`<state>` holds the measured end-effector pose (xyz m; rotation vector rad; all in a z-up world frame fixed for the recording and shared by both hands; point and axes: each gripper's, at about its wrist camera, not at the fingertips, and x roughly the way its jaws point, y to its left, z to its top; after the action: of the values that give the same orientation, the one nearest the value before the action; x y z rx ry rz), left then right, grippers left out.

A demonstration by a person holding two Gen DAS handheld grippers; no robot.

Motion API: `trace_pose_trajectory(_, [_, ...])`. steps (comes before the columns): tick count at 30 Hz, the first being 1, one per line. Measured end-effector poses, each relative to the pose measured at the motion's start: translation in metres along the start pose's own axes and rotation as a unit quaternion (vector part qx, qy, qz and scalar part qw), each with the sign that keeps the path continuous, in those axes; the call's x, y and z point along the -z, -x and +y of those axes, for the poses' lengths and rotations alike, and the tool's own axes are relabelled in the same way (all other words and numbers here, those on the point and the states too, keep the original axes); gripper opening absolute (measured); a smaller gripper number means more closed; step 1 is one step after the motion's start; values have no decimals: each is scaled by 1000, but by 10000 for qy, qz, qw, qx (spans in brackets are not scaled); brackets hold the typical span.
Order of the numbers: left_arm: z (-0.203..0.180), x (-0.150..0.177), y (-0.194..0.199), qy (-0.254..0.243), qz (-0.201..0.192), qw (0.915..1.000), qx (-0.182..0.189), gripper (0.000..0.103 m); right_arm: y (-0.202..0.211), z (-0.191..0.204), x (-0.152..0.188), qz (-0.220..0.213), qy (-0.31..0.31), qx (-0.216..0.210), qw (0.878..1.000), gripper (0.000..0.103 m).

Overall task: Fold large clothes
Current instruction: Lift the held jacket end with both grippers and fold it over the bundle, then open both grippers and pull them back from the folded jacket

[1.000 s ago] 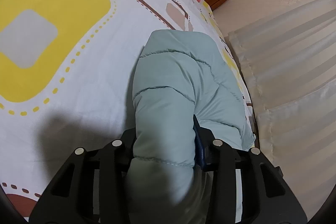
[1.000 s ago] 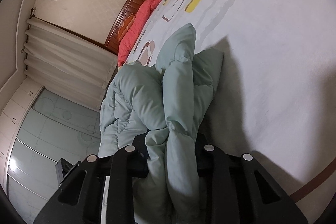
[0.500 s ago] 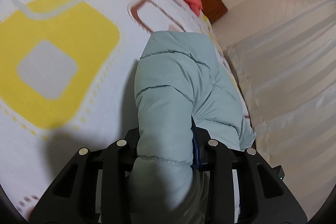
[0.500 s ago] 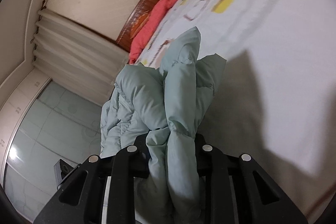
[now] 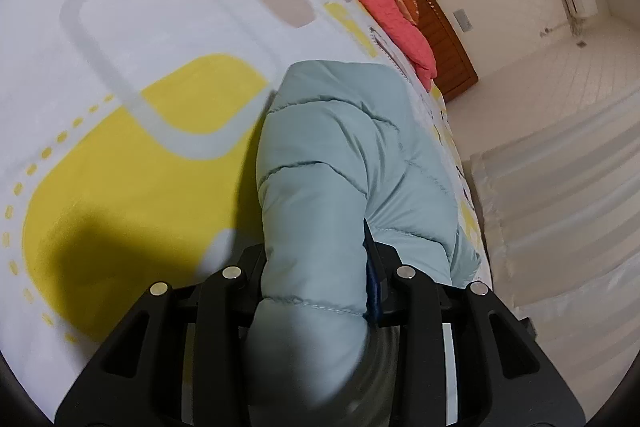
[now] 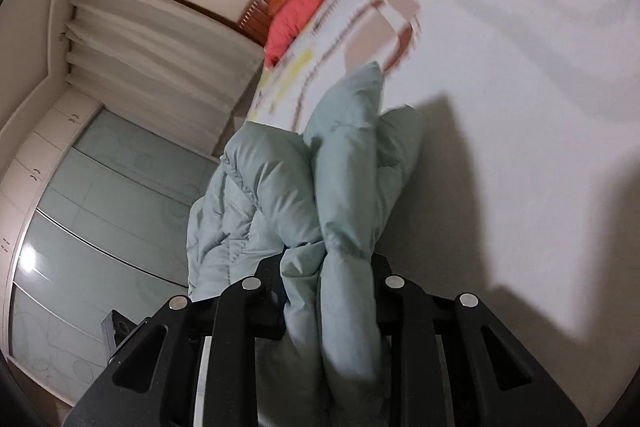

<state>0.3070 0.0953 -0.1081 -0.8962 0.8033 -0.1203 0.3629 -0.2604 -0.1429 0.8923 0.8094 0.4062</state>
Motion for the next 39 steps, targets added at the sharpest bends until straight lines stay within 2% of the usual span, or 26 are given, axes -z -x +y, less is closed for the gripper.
trace_pose_trajectory(2, [2, -2, 2, -110, 25, 9999, 61, 37, -3, -3, 1, 43, -64, -57, 10000, 26])
trace_pose_trajectory(5, [1, -4, 7, -143, 150, 9997, 138, 44, 1, -3, -3, 144, -99, -23, 9998, 33])
trace_pose_trajectory(7, [2, -11, 12, -105, 190, 9996, 159, 56, 7, -1, -9, 194, -76, 46, 9998, 39])
trace_pose_trajectory(8, [3, -16, 18, -90, 141, 9997, 187, 69, 10, 1, -12, 172, -20, 85, 9998, 50])
trace_pose_trajectory(9, [4, -16, 21, -88, 96, 9997, 211, 75, 11, 3, -10, 134, 11, 126, 9998, 61])
trace_pose_trajectory(10, [4, -21, 22, -86, 61, 9996, 245, 77, 13, 5, -14, 50, 34, 181, 9998, 62])
trace_pose_trajectory(12, [1, -32, 16, -62, 94, 9997, 205, 77, 14, 5, -23, -18, 21, 182, 9998, 63])
trace_pose_trajectory(16, [-5, -46, -8, -60, 412, 9991, 52, 75, 4, 4, -40, -10, -146, 172, 9997, 63])
trace_pose_trajectory(17, [-6, -47, -14, -89, 447, 9989, -70, 62, 1, 3, -41, 14, -173, 205, 9996, 59])
trace_pose_trajectory(18, [-6, -48, -18, -113, 495, 9986, -177, 54, -4, 1, -42, 48, -176, 264, 9995, 47])
trace_pose_trajectory(20, [-3, -47, -28, -109, 593, 9974, -405, 49, -9, -2, -43, 108, -161, 448, 9988, 36])
trace_pose_trajectory(21, [-2, -46, -29, -140, 605, 9971, -445, 47, -13, -5, -42, 158, -195, 491, 9985, 34])
trace_pose_trajectory(27, [-3, -44, -40, -419, 562, 9957, -601, 45, -26, -23, -36, 342, -317, 595, 9971, 30])
trace_pose_trajectory(31, [-7, -43, -39, -627, 530, 9942, -695, 46, -27, -19, -36, 378, -277, 708, 9964, 29])
trace_pose_trajectory(32, [-10, -42, -37, -696, 526, 9937, -707, 49, -25, -17, -35, 385, -254, 736, 9962, 31])
trace_pose_trajectory(34, [-11, -41, -27, -724, 508, 9929, -801, 62, -18, -13, -35, 378, -254, 786, 9959, 36])
trace_pose_trajectory(35, [-10, -40, -20, -669, 488, 9935, -784, 67, -13, -11, -34, 362, -276, 795, 9958, 46])
trace_pose_trajectory(36, [-9, -37, -12, -610, 480, 9945, -704, 70, -10, -10, -34, 350, -294, 774, 9960, 60])
trace_pose_trajectory(37, [-7, -34, -6, -565, 482, 9951, -655, 71, 0, -8, -29, 328, -288, 751, 9962, 65])
trace_pose_trajectory(39, [-5, -26, 6, -522, 446, 9959, -582, 74, 16, -3, -17, 309, -200, 711, 9968, 65])
